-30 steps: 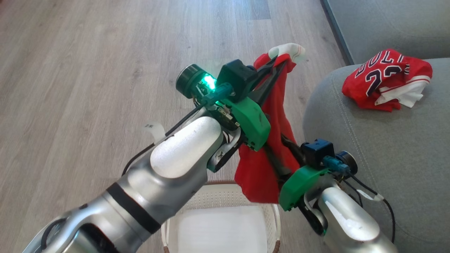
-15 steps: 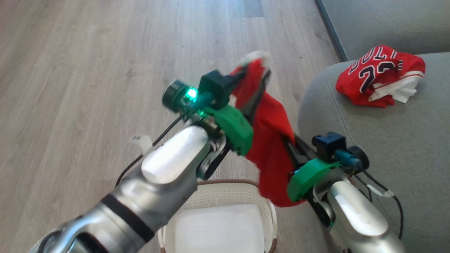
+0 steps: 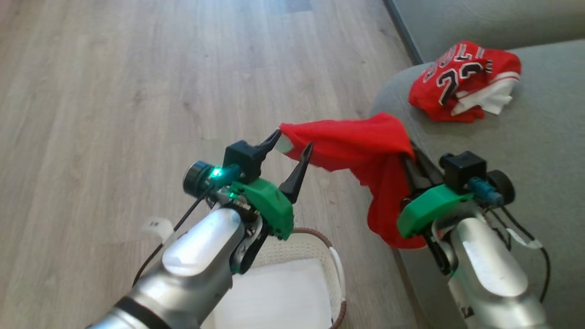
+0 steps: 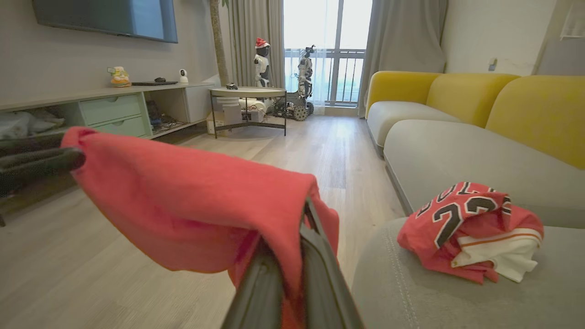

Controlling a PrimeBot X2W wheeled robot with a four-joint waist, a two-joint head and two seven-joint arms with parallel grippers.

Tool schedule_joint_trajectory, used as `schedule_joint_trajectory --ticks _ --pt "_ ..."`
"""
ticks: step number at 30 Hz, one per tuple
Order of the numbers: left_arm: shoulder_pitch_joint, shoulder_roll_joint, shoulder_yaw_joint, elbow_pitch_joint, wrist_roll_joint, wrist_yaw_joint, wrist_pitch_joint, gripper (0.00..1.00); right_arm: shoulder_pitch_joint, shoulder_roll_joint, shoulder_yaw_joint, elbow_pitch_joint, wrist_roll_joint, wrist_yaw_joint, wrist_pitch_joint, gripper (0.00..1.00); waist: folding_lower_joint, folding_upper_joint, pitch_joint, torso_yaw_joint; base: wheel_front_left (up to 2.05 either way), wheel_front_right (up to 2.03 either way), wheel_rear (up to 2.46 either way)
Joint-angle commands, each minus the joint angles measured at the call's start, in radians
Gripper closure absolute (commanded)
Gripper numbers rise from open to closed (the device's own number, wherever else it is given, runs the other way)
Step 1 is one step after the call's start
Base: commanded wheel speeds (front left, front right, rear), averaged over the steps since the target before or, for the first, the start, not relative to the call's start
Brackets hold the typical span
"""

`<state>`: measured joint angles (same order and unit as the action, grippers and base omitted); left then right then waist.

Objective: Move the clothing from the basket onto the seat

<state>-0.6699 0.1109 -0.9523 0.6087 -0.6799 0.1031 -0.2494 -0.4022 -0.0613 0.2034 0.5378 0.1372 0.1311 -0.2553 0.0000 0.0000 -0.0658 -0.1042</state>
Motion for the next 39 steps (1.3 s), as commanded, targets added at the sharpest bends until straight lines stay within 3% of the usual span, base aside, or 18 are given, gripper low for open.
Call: schedule_joint_trajectory --ticks 1,18,30,39 --pt "-0.035 0.024 0.05 -0.032 0.012 0.006 -0.012 0.0 -0.055 0.011 0.005 -0.043 -0.011 0.0 -0.006 1.0 0.0 0.0 0.008 -0.018 0.0 0.0 0.0" --pt "0.062 0.015 0.122 -0.076 0.118 -0.019 -0.012 0.0 -0.019 0.01 -0.194 -0.158 -0.142 0.0 -0.006 1.0 0.0 0.0 0.065 -0.204 0.0 0.0 0.0" --pt "0.078 -0.024 0.119 -0.076 0.182 -0.049 -0.012 0.0 -0.032 0.009 -0.202 -0.194 -0.142 0.0 -0.003 1.0 0.0 0.0 0.129 -0.349 0.0 0.0 0.0" --pt "0.06 -0.043 0.122 -0.07 0.217 -0.064 -0.012 0.0 -0.105 0.008 -0.176 -0.172 -0.125 0.0 0.01 1.0 0.0 0.0 0.185 -0.383 0.0 0.0 0.0"
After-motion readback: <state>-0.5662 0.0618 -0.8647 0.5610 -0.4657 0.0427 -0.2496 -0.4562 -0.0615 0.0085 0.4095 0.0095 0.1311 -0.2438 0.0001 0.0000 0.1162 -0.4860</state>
